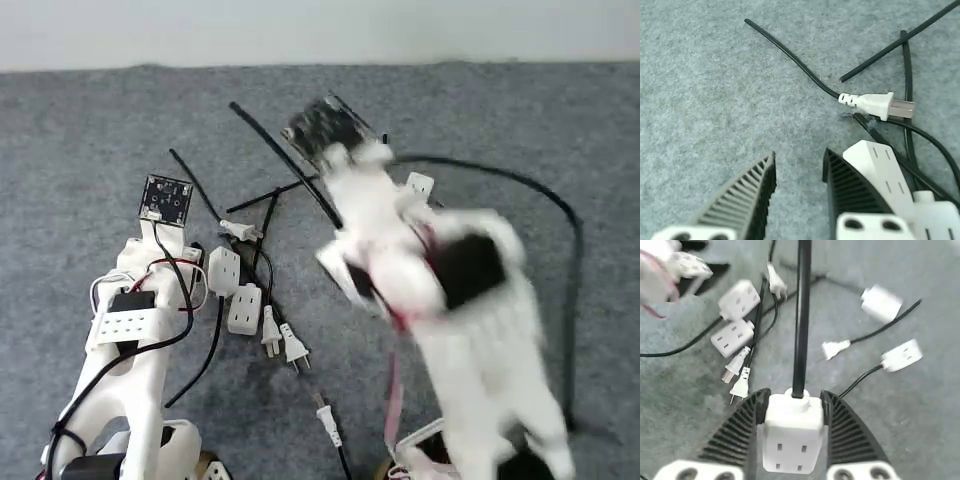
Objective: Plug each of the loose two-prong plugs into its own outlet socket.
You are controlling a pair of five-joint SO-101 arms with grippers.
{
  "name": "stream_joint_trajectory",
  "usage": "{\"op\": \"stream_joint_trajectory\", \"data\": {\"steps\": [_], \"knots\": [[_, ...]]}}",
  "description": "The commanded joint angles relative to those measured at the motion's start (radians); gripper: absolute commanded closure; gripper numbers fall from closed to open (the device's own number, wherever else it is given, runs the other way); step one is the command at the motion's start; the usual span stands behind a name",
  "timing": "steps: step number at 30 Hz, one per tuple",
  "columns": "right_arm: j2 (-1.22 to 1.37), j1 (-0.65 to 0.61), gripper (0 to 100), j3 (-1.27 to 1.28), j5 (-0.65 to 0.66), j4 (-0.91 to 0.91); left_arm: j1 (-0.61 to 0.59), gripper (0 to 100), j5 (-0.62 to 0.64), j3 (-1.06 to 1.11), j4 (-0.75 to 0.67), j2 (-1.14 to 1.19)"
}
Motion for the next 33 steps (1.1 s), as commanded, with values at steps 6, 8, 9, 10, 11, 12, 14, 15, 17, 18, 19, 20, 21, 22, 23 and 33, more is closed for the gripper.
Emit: {"op": "stream_joint_trajectory", "data": {"steps": [6, 8, 9, 10, 11, 12, 14, 15, 17, 18, 19, 20, 21, 22, 23, 33], "knots": [[-0.59, 0.013, 99.0, 0.358, 0.038, -0.03, -0.003, 84, -0.008, -0.004, -0.031, -0.008], [-0.673, 0.013, 99.0, 0.44, 0.052, -0.03, -0.002, 84, -0.008, -0.004, -0.031, -0.008], [-0.714, 0.013, 99.0, 0.479, 0.069, -0.03, -0.002, 84, -0.008, -0.004, -0.031, -0.008], [-0.757, 0.013, 99.0, 0.517, 0.083, -0.031, -0.002, 84, -0.008, -0.004, -0.031, -0.008], [-0.794, 0.013, 99.0, 0.552, 0.092, -0.033, -0.002, 84, -0.008, -0.004, -0.031, -0.008], [-0.829, 0.013, 99.0, 0.585, 0.095, -0.033, -0.002, 84, -0.008, -0.004, -0.031, -0.008], [-0.894, 0.019, 99.0, 0.637, 0.101, -0.028, -0.002, 84, -0.008, -0.005, -0.031, -0.008], [-0.926, 0.019, 99.0, 0.654, 0.118, -0.028, -0.002, 84, -0.008, -0.005, -0.031, -0.008], [-0.981, 0.019, 99.0, 0.669, 0.147, -0.021, -0.002, 84, -0.008, -0.005, -0.031, -0.008], [-1.003, 0.019, 99.0, 0.677, 0.15, -0.021, -0.002, 84, -0.008, -0.005, -0.031, -0.008], [-1.024, 0.019, 99.0, 0.681, 0.152, -0.021, -0.002, 84, -0.008, -0.005, -0.031, -0.008], [-1.04, 0.019, 99.0, 0.683, 0.152, -0.022, -0.002, 84, -0.008, -0.005, -0.031, -0.008], [-1.05, 0.019, 99.0, 0.683, 0.152, -0.021, -0.002, 84, -0.008, -0.005, -0.031, -0.008], [-1.055, 0.019, 99.0, 0.683, 0.152, -0.021, -0.002, 84, -0.008, -0.005, -0.031, -0.008], [-1.058, 0.019, 99.0, 0.683, 0.152, -0.021, -0.002, 84, -0.008, -0.005, -0.031, -0.008], [-1.043, 0.022, 99.0, 0.692, 0.157, -0.062, -0.002, 84, -0.008, -0.004, -0.031, -0.008]]}}
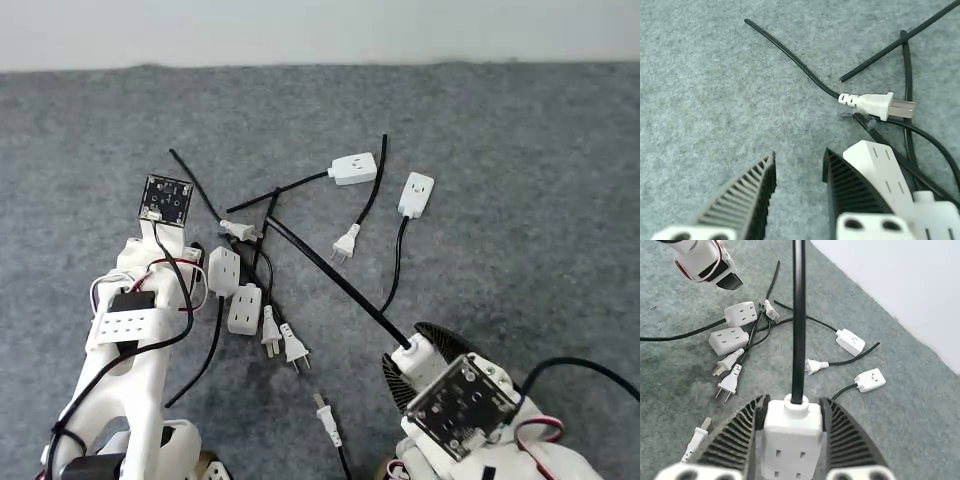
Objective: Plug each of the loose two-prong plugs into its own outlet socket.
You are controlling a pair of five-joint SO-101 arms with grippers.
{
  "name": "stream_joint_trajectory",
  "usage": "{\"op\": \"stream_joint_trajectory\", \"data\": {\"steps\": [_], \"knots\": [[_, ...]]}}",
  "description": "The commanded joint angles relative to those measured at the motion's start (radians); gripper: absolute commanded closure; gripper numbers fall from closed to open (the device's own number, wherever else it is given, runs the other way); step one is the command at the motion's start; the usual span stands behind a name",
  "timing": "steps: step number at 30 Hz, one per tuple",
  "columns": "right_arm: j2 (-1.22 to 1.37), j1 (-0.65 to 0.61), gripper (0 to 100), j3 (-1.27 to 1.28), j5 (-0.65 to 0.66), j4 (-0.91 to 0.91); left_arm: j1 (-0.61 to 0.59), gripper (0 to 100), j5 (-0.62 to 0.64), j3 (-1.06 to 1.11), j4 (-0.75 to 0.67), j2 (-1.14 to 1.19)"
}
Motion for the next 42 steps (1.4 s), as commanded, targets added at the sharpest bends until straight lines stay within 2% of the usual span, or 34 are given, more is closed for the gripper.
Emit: {"op": "stream_joint_trajectory", "data": {"steps": [1, 5, 7, 9, 11, 15, 16, 17, 20, 23, 31, 35, 42], "knots": [[0.05, 0.022, 99.0, 0.015, 0.02, -0.107, -0.002, 84, -0.008, -0.004, -0.031, -0.008], [0.317, 0.248, 99.1, -0.037, 0.034, -0.475, 0.0, 84, -0.008, -0.004, -0.031, -0.008], [0.555, 0.381, 99.1, -0.15, 0.029, -0.662, 0.0, 84, -0.008, -0.004, -0.031, -0.008], [0.852, 0.487, 97.0, -0.361, 0.018, -0.754, 0.0, 84, -0.008, -0.004, -0.031, -0.008], [1.147, 0.538, 85.4, -0.658, 0.044, -0.656, 0.0, 84, -0.008, -0.004, -0.031, -0.008], [1.606, 0.533, 46.3, -1.373, -0.006, -0.056, 0.0, 84, -0.008, -0.005, -0.031, -0.008], [1.682, 0.512, 42.2, -1.533, -0.015, 0.068, 0.002, 84, -0.008, -0.005, -0.031, -0.008], [1.741, 0.501, 42.2, -1.634, -0.032, 0.071, 0.002, 84, -0.008, -0.007, -0.031, -0.008], [1.718, 0.521, 51.9, -1.646, -0.028, 0.062, 0.002, 84, -0.008, -0.004, -0.031, -0.008], [1.618, 0.479, 59.4, -1.513, -0.021, 0.061, 0.002, 84, -0.008, -0.004, -0.031, -0.008], [1.442, 0.417, 59.8, -1.275, 0.005, 0.007, 0.002, 84, -0.008, -0.004, -0.031, -0.008], [1.465, 0.475, 60.1, -1.212, 0.006, -0.062, 0.002, 84, -0.008, -0.004, -0.031, -0.008], [1.675, 0.677, 60.1, -1.174, 0.035, -0.237, 0.002, 84, -0.008, -0.004, -0.031, -0.008]]}}
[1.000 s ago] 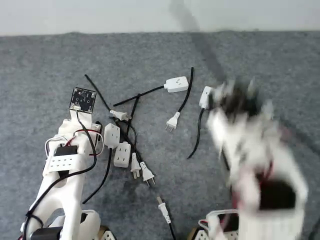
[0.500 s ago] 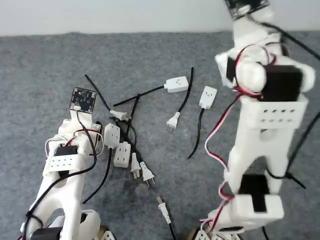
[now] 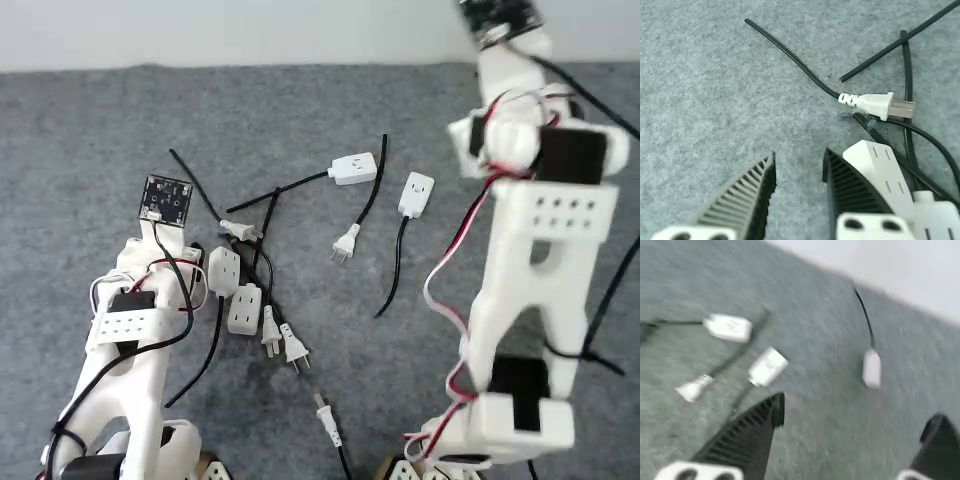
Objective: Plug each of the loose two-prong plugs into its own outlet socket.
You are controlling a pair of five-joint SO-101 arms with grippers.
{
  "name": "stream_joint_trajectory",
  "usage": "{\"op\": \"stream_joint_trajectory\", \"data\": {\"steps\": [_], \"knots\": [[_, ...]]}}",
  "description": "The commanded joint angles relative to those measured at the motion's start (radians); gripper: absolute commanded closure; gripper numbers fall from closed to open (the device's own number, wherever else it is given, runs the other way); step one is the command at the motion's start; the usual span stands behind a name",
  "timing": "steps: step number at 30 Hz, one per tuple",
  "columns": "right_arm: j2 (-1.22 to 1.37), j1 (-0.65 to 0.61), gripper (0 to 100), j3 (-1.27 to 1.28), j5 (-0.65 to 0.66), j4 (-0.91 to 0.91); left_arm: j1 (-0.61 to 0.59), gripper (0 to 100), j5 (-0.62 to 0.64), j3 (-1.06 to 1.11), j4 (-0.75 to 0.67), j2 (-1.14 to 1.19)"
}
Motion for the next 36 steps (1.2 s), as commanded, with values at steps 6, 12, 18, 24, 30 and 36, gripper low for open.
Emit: {"op": "stream_joint_trajectory", "data": {"steps": [6, 12, 18, 24, 30, 36], "knots": [[0.295, 0.229, 60.1, 0.0, 0.025, -0.26, 0.003, 84, -0.008, -0.004, -0.029, -0.008], [0.476, 0.282, 60.1, 0.0, 0.052, -0.383, 0.003, 84, -0.006, -0.004, -0.029, -0.008], [0.631, 0.283, 60.1, 0.0, 0.121, -0.484, 0.003, 84, -0.006, -0.004, -0.029, -0.008], [0.745, 0.3, 60.1, 0.0, 0.155, -0.588, 0.003, 84, -0.006, -0.004, -0.029, -0.008], [0.862, 0.326, 60.1, 0.0, 0.207, -0.739, 0.003, 84, -0.006, -0.004, -0.029, -0.008], [0.978, 0.331, 61.9, 0.0, 0.292, -0.972, 0.003, 84, -0.006, -0.004, -0.029, -0.008]]}}
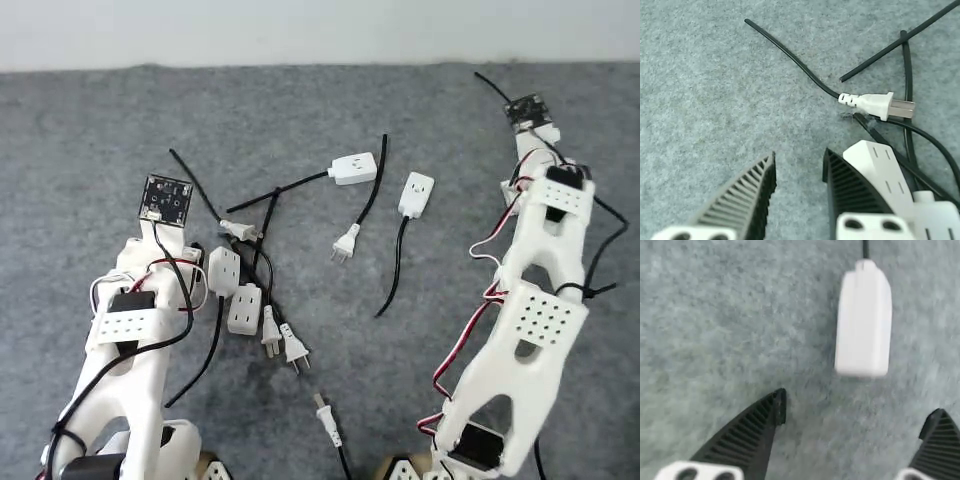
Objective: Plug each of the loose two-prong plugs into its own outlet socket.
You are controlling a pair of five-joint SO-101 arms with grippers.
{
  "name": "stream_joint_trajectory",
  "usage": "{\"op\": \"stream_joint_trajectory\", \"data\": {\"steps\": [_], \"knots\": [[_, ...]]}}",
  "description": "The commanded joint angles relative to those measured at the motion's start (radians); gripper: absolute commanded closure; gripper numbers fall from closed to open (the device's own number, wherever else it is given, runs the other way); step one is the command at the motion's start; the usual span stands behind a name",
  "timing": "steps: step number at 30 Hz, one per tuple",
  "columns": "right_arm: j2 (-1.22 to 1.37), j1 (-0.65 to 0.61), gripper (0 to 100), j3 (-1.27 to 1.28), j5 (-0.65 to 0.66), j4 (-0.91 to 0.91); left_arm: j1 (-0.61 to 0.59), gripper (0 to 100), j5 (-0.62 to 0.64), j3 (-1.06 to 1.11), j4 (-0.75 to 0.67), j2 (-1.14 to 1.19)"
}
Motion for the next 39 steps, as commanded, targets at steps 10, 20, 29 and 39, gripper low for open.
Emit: {"op": "stream_joint_trajectory", "data": {"steps": [10, 20, 29, 39], "knots": [[0.231, -0.045, 94.3, -0.008, 0.456, -0.743, 0.002, 84, -0.006, -0.004, -0.029, -0.008], [0.302, -0.079, 99.0, -0.008, 0.448, -0.699, 0.002, 84, -0.006, -0.004, -0.029, -0.008], [0.085, -0.076, 98.8, -0.187, 0.107, -0.13, 0.002, 84, -0.006, -0.005, -0.029, -0.008], [-0.295, -0.278, 98.8, -0.582, -0.012, 0.812, 0.002, 84, -0.006, -0.005, -0.029, -0.008]]}}
